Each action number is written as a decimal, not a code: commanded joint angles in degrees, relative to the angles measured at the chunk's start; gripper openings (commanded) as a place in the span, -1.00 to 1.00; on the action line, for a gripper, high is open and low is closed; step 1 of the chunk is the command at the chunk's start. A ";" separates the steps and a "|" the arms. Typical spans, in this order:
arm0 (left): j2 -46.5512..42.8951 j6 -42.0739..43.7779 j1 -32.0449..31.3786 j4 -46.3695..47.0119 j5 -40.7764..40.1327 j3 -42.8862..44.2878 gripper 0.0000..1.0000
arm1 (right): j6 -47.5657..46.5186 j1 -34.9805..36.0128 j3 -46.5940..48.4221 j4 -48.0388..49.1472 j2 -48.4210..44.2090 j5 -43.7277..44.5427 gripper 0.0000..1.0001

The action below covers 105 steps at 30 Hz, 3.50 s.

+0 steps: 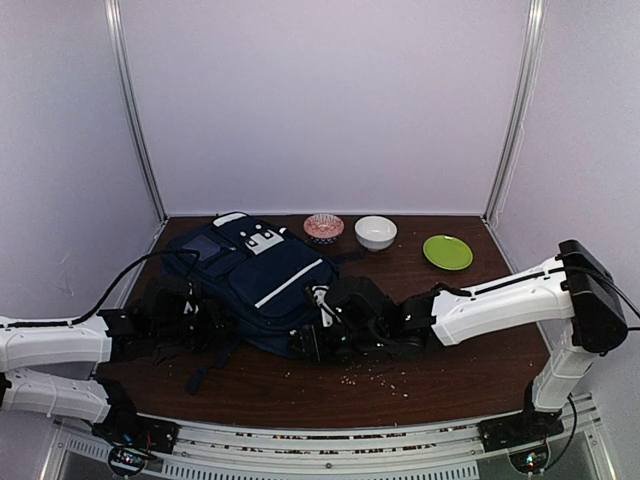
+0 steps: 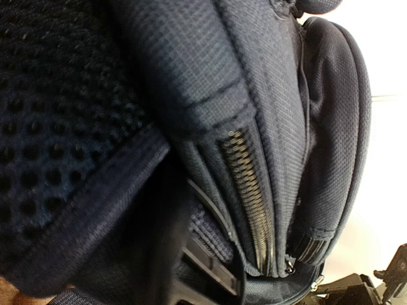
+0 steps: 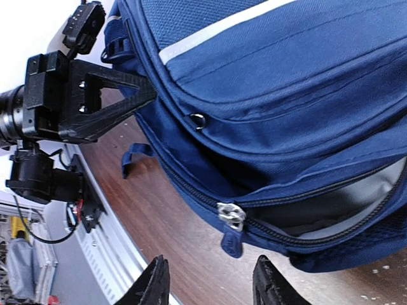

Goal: Pack the student bag
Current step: Zip the student bag at the center of the board.

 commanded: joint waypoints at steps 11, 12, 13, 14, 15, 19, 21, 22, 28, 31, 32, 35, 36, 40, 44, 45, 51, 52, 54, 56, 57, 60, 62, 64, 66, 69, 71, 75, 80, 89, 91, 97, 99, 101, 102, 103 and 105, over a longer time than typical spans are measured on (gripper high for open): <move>-1.71 1.57 0.23 6.83 -2.42 2.92 -1.00 | 8.19 -1.09 -2.51 7.47 1.91 -0.50 -0.12; -1.77 1.61 0.27 6.76 -2.50 2.92 -1.00 | 8.15 -1.06 -2.64 7.16 1.48 -0.14 -0.09; -1.80 1.65 0.23 6.74 -2.53 2.86 -1.00 | 8.05 -1.09 -3.02 7.17 1.00 0.04 -0.05; -1.81 1.66 0.27 6.61 -2.52 2.82 -1.00 | 7.85 -1.12 -3.37 7.24 0.47 0.10 -0.03; -1.74 1.66 0.27 6.66 -2.60 2.77 -1.00 | 7.80 -1.12 -3.72 7.26 -0.10 0.23 -0.02; -1.55 1.50 0.27 6.94 -2.47 2.75 -1.00 | 7.43 -1.08 -4.36 6.74 -0.67 0.25 -0.01; -1.59 1.48 0.27 7.12 -2.44 2.75 -1.00 | 7.58 -1.07 -4.14 6.81 0.09 -0.07 -0.02; -1.70 1.48 0.25 7.12 -2.43 2.81 -1.00 | 7.88 -1.07 -4.05 7.15 0.54 -0.23 -0.03; -2.31 1.56 0.27 6.40 -2.53 2.83 -1.00 | 9.24 -1.20 -3.09 9.18 2.30 -0.19 -0.10; -2.34 1.57 0.27 6.38 -2.44 2.84 -1.00 | 9.42 -1.43 -2.19 8.79 2.88 0.56 -0.14; -2.26 1.57 0.27 6.34 -2.43 2.91 -1.00 | 9.59 -1.57 -2.11 8.68 3.01 0.74 -0.15; -2.25 1.57 0.27 6.35 -2.28 2.90 -1.00 | 9.87 -2.01 -1.90 8.70 3.45 0.68 -0.19; -2.23 1.57 0.27 6.31 -2.23 2.92 -1.00 | 9.88 -2.08 -1.92 8.94 3.41 0.74 -0.21; -2.10 1.57 0.27 6.45 -2.26 2.84 -1.00 | 9.94 -2.15 -1.52 9.65 3.73 0.19 -0.32; -1.52 1.42 0.27 7.02 -1.94 2.62 -1.00 | 10.22 -2.26 -0.60 10.05 4.56 -0.36 -0.50; -1.40 1.37 0.21 7.08 -1.84 2.58 -1.00 | 10.25 -2.26 -0.59 10.33 4.55 -0.44 -0.54; -1.57 1.38 0.19 7.03 -2.08 2.33 -1.00 | 10.24 -2.30 -0.80 10.58 4.06 -0.56 -0.77; -1.59 1.39 0.19 6.95 -2.16 2.31 -1.00 | 10.28 -2.32 -1.09 10.64 3.76 -0.43 -0.81; -1.63 1.39 0.14 6.82 -2.25 2.31 -1.00 | 10.24 -2.35 -1.98 10.60 3.04 -0.05 -0.89; -1.79 1.39 0.17 6.73 -2.34 2.30 -1.00 | 10.21 -2.35 -2.98 10.40 2.17 0.73 -1.00; -1.81 1.39 0.18 6.73 -2.42 2.23 -1.00 | 10.22 -2.41 -3.72 10.09 1.65 1.10 -1.00; -1.99 1.39 0.18 6.74 -2.51 2.05 -1.00 | 10.06 -2.60 -5.33 9.26 0.42 2.40 -1.00; -2.11 1.39 0.19 6.53 -2.52 1.89 -1.00 | 9.70 -2.61 -6.20 7.77 -0.51 3.70 -1.00; -2.47 1.47 0.19 6.10 -2.88 1.66 -1.00 | 9.26 -2.61 -6.96 5.30 -1.70 6.03 -1.00; -3.04 1.57 0.18 5.91 -3.37 1.04 -1.00 | 8.97 -2.65 -8.03 2.55 -3.22 9.04 -1.00; -3.91 1.48 0.19 5.68 -3.96 -0.19 -1.00 | 9.39 -3.08 -9.33 -1.23 -4.35 12.36 -1.00; -4.45 1.52 0.19 5.66 -4.01 -0.84 -1.00 | 10.16 -3.55 -9.87 -3.64 -4.73 14.07 -1.00; -5.07 2.09 0.25 5.43 -3.57 -1.76 -1.00 | 11.99 -4.83 -10.74 -7.49 -5.12 17.05 -1.00; -5.08 3.85 0.28 5.14 -1.96 -2.04 -1.00 | 11.82 -5.53 -11.30 -8.92 -6.13 19.79 -1.00; 2.97 11.16 0.98 10.61 5.32 -1.11 -1.00 | 7.61 -2.71 -11.33 -11.12 -10.01 19.47 -1.00; 5.71 12.48 1.57 12.61 7.32 -0.03 -1.00 | 7.56 -0.85 -11.26 -12.01 -10.48 19.94 -1.00; 12.42 16.29 5.83 14.73 12.63 5.37 -1.00 | 7.73 2.76 -10.19 -9.97 -9.24 17.93 -1.00; 13.83 16.80 8.04 14.77 14.70 6.82 -1.00 | 7.03 3.41 -8.40 -8.89 -7.57 16.29 -1.00; 14.22 17.36 10.40 14.18 15.95 7.93 -1.00 | 5.86 4.15 -5.63 -7.79 -5.60 15.14 -1.00; 13.99 17.79 11.60 13.30 16.04 8.46 -1.00 | 5.14 4.42 -3.83 -7.68 -4.39 14.63 -1.00; 13.50 18.42 12.60 11.74 15.84 9.00 -1.00 | 4.53 4.52 -1.64 -7.86 -3.24 13.93 -1.00; 11.61 19.64 14.54 7.71 14.81 9.62 -1.00 | 3.29 4.64 2.32 -7.85 -0.92 12.36 -1.00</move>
